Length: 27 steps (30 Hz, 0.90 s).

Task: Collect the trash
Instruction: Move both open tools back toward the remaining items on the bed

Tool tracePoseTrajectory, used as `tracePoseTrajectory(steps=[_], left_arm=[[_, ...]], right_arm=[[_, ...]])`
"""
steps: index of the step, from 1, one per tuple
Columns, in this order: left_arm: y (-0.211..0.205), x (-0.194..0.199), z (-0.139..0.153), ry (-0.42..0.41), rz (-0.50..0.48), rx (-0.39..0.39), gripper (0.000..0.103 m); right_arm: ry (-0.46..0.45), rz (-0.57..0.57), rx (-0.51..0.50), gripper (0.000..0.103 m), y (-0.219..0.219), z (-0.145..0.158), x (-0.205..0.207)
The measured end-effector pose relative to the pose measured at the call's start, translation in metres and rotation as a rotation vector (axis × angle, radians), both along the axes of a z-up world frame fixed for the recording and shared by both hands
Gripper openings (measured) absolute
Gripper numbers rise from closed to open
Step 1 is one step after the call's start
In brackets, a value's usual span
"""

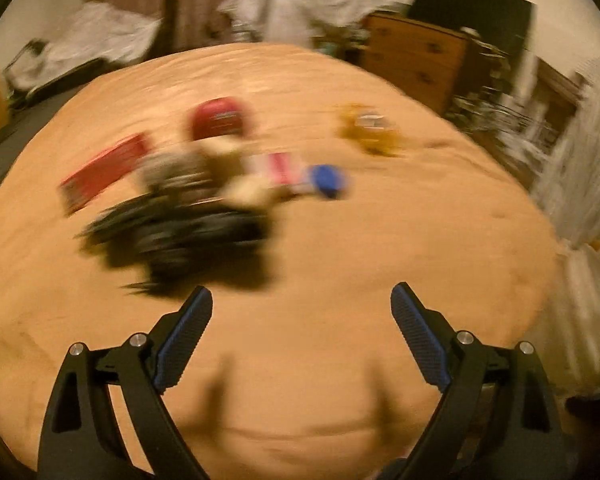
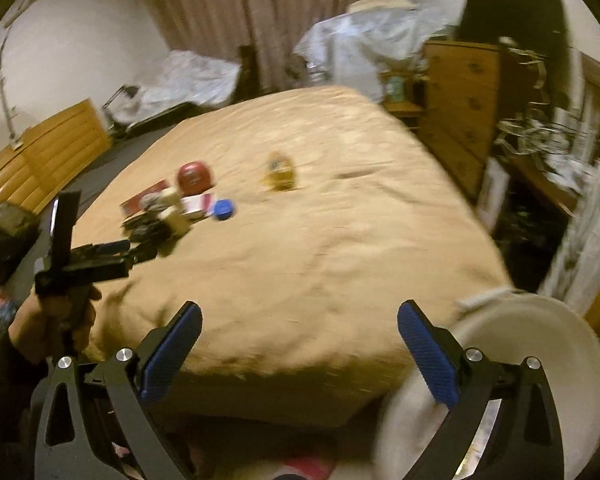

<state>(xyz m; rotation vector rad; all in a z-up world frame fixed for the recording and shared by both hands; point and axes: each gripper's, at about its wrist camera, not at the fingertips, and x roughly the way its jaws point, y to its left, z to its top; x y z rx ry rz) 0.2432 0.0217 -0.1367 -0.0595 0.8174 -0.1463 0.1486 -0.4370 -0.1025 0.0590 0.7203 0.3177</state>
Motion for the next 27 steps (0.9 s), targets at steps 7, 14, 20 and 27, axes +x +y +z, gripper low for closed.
tracePoseTrajectory(steps=[7, 14, 20, 27], left_arm=[[0.109, 0.009, -0.003, -0.046, 0.021, 0.078, 0.087], [0.156, 0.058, 0.015, -0.06, -0.177, -0.064, 0.093], [0.14, 0.105, -0.006, 0.002, -0.231, -0.108, 0.096], [0.087, 0.079, -0.034, 0.085, -0.441, -0.124, 0.095]], right_arm=[[0.061, 0.104, -0.011, 0.098, 0.074, -0.024, 0.033], [0.14, 0.141, -0.008, 0.098, 0.112, -0.054, 0.06], [0.193, 0.147, 0.023, 0.098, 0.124, -0.074, 0.073], [0.219, 0.155, 0.032, 0.098, 0.13, -0.087, 0.074]])
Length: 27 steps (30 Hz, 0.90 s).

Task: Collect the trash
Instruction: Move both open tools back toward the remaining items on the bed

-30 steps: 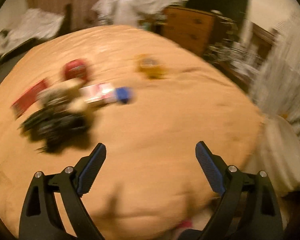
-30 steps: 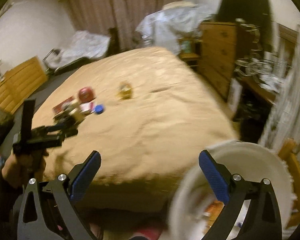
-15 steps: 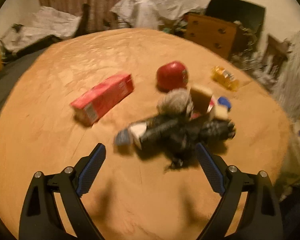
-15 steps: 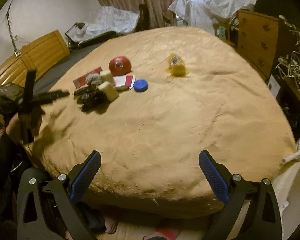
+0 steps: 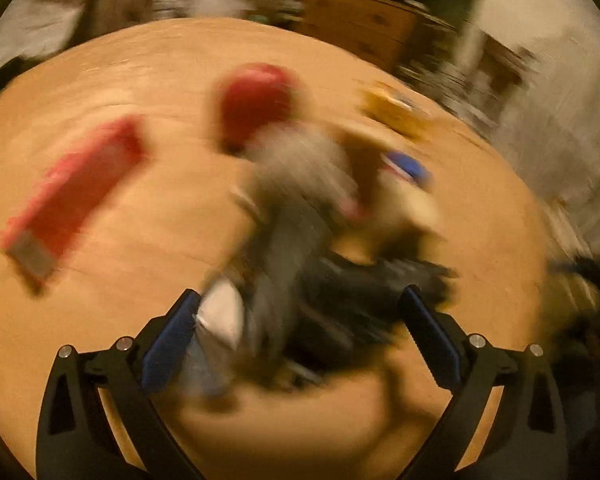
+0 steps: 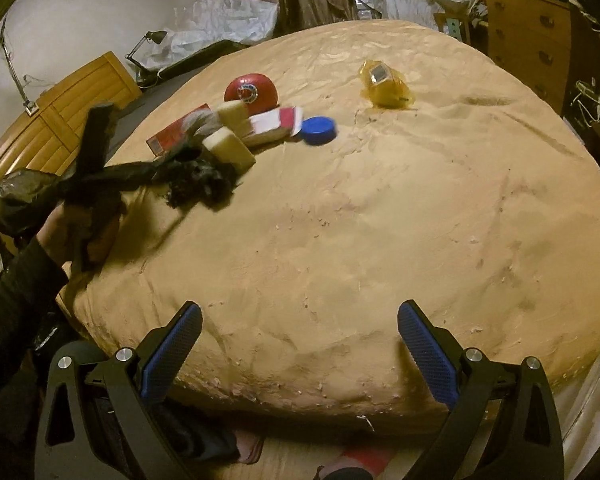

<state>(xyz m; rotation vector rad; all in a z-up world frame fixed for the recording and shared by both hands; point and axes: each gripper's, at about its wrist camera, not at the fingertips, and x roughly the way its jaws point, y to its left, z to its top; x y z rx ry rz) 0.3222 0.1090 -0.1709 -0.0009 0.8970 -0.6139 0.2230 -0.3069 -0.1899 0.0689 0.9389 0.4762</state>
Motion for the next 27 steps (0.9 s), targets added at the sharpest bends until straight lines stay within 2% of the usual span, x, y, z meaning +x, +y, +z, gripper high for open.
tracePoseTrajectory(steps=[2, 5, 8, 12, 15, 18, 20, 22, 24, 27], left_arm=[[-0.019, -0.027, 0.005, -0.026, -0.101, -0.009, 0.094], [-0.025, -0.056, 0.012, -0.048, -0.137, -0.024, 0.094], [-0.008, -0.069, 0.022, -0.071, -0.08, -0.069, 0.094], [0.019, -0.073, 0.029, -0.101, 0.1, -0.043, 0.094], [0.025, -0.066, 0.026, -0.119, 0.176, 0.01, 0.094], [0.011, -0.051, 0.01, -0.132, 0.16, 0.197, 0.094], [0.005, -0.038, -0.006, -0.093, 0.131, 0.261, 0.094], [0.005, -0.03, -0.015, -0.103, 0.137, 0.324, 0.094], [0.015, -0.019, -0.015, -0.112, 0.204, 0.355, 0.094], [0.059, -0.012, -0.006, -0.105, 0.422, 0.363, 0.094]], right_arm=[[0.005, -0.007, 0.001, 0.098, -0.001, -0.003, 0.001], [0.007, -0.01, 0.007, 0.098, -0.006, -0.006, -0.001], [0.011, 0.0, 0.013, 0.098, -0.005, -0.01, -0.002], [0.013, 0.011, 0.016, 0.098, 0.0, -0.015, -0.003], [0.022, 0.019, 0.027, 0.098, 0.003, -0.019, -0.004], [0.028, 0.022, 0.038, 0.098, 0.006, -0.023, -0.006], [0.033, 0.019, 0.045, 0.098, 0.005, -0.026, -0.009], [0.04, 0.016, 0.046, 0.098, 0.004, -0.029, -0.01], [0.045, 0.013, 0.047, 0.098, 0.003, -0.032, -0.011], [0.044, 0.016, 0.047, 0.098, 0.002, -0.031, -0.012]])
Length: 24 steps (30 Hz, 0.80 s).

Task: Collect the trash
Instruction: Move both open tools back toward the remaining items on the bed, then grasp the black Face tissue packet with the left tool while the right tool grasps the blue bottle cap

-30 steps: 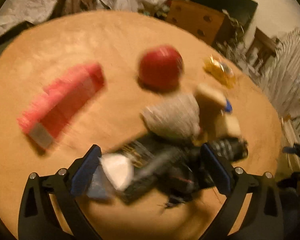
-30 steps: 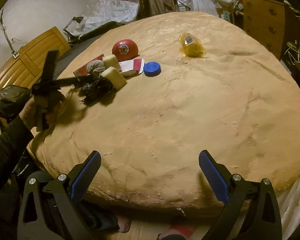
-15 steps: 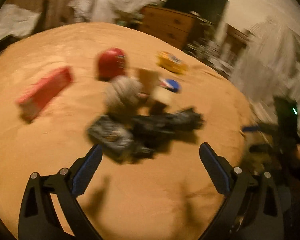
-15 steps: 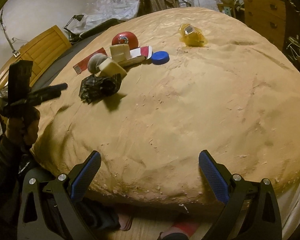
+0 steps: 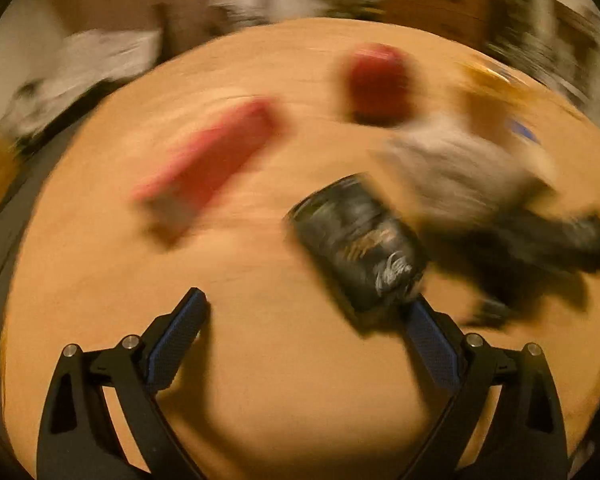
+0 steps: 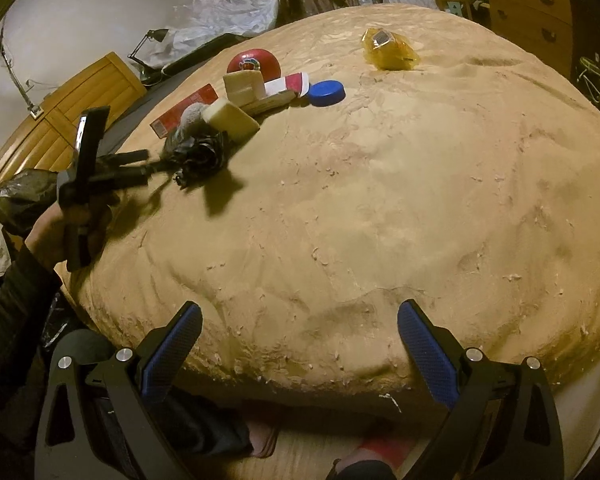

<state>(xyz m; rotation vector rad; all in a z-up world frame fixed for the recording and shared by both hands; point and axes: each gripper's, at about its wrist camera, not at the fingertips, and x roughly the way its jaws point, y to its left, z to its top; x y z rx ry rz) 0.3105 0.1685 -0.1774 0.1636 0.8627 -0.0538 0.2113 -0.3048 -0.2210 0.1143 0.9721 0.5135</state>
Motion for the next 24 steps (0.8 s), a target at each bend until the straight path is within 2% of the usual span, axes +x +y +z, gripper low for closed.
tracePoseTrajectory(steps=[3, 4, 7, 9, 11, 13, 18, 22, 24], left_arm=[[0.033, -0.005, 0.005, -0.007, 0.164, -0.017, 0.094], [0.038, -0.007, 0.006, -0.009, 0.184, -0.041, 0.094], [0.031, -0.017, 0.017, -0.067, 0.17, -0.1, 0.094], [0.017, -0.021, 0.025, -0.104, 0.107, -0.141, 0.094], [-0.001, -0.016, 0.027, -0.106, 0.037, -0.141, 0.094], [-0.013, -0.006, 0.024, -0.099, 0.01, -0.122, 0.094], [-0.021, 0.022, 0.017, -0.057, 0.067, -0.187, 0.094], [-0.024, 0.024, 0.006, -0.033, 0.066, -0.12, 0.088], [-0.01, 0.02, 0.004, -0.036, 0.092, -0.129, 0.088]], right_arm=[[-0.002, 0.008, -0.004, 0.098, 0.001, 0.0, 0.001], [-0.003, 0.01, -0.006, 0.098, 0.002, -0.001, 0.003], [-0.007, 0.008, -0.004, 0.098, 0.005, -0.001, 0.008], [-0.005, 0.008, 0.0, 0.099, 0.007, 0.0, 0.009], [-0.008, 0.019, -0.001, 0.099, 0.009, 0.003, 0.011], [-0.016, 0.025, -0.01, 0.099, 0.009, 0.006, 0.012], [-0.052, 0.004, 0.002, 0.099, 0.002, 0.022, 0.03], [-0.095, 0.028, 0.0, 0.098, 0.01, 0.04, 0.053], [-0.114, 0.046, -0.009, 0.098, 0.016, 0.046, 0.065]])
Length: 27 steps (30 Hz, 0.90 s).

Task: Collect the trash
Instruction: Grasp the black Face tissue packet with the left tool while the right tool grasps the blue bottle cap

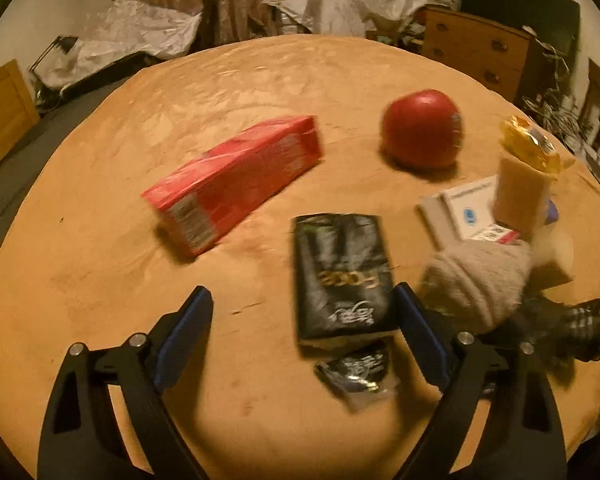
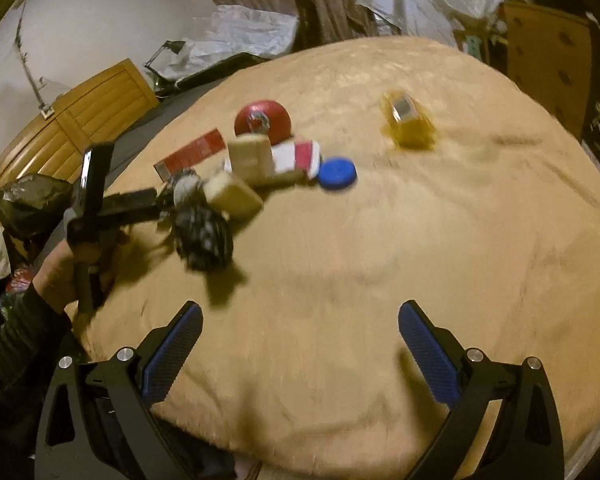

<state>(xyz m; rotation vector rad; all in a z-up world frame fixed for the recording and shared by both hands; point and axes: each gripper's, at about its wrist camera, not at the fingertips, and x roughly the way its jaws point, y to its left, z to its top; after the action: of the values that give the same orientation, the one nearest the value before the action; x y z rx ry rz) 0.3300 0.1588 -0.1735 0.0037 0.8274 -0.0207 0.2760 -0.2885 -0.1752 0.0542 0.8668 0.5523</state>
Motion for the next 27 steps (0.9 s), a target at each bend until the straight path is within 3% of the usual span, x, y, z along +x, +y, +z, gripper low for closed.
tracePoseTrajectory(steps=[3, 6, 9, 12, 21, 23, 27], left_arm=[[0.023, -0.005, 0.003, -0.012, 0.062, 0.006, 0.088], [0.026, -0.005, 0.006, -0.02, 0.036, 0.018, 0.088], [0.015, -0.006, 0.011, -0.033, -0.032, 0.042, 0.088], [0.014, 0.001, 0.01, -0.033, -0.038, 0.028, 0.088], [0.016, 0.021, -0.002, 0.001, -0.015, 0.007, 0.087], [0.013, 0.022, -0.002, 0.0, -0.017, 0.011, 0.08], [0.012, 0.022, -0.002, -0.007, 0.0, 0.006, 0.07]], right_arm=[[-0.024, 0.024, -0.028, 0.098, 0.012, 0.004, 0.021], [-0.036, 0.037, -0.06, 0.095, 0.024, 0.001, 0.05], [-0.036, 0.042, -0.112, 0.083, 0.036, -0.005, 0.082], [-0.028, 0.064, -0.162, 0.069, 0.054, -0.013, 0.114], [-0.042, 0.079, -0.28, 0.065, 0.086, -0.031, 0.158], [-0.045, 0.073, -0.277, 0.064, 0.088, -0.033, 0.162], [-0.056, 0.067, -0.272, 0.043, 0.089, -0.034, 0.161]])
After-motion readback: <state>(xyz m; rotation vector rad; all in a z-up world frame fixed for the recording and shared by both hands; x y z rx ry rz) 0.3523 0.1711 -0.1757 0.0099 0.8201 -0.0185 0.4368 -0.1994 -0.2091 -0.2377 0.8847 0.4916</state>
